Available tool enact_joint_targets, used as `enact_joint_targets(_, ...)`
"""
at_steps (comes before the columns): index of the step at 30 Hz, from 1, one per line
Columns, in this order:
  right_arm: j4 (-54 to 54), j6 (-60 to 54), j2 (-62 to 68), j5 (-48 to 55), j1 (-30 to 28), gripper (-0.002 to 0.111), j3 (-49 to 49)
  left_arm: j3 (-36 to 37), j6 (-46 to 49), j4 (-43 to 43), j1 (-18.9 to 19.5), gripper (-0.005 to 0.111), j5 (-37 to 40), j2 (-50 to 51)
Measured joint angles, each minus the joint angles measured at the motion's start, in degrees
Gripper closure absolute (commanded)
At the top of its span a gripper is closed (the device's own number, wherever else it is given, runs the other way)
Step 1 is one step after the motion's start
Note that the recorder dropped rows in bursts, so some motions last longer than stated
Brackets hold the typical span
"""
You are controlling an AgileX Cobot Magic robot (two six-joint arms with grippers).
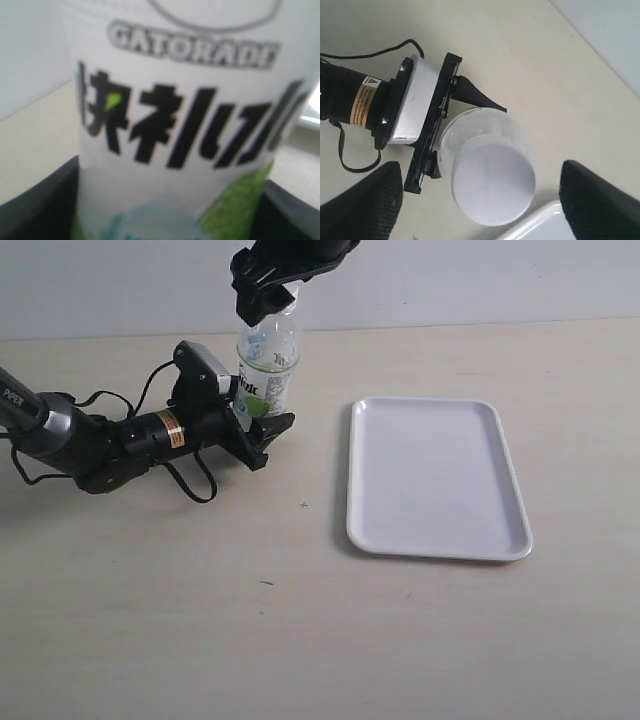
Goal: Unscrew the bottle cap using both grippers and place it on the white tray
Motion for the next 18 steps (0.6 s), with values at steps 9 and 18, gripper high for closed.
enact_joint_targets(9, -0.4, 7.3, 0.0, 0.0, 0.0, 0.039, 0.0, 0.0, 0.0, 0.0, 0.0, 0.107, 0.0, 0.0)
enact_joint_targets(18, -0.4, 7.7, 0.0, 0.0, 0.0, 0.048, 0.0, 0.0, 0.0, 0.0, 0.0, 0.107, 0.0, 0.0)
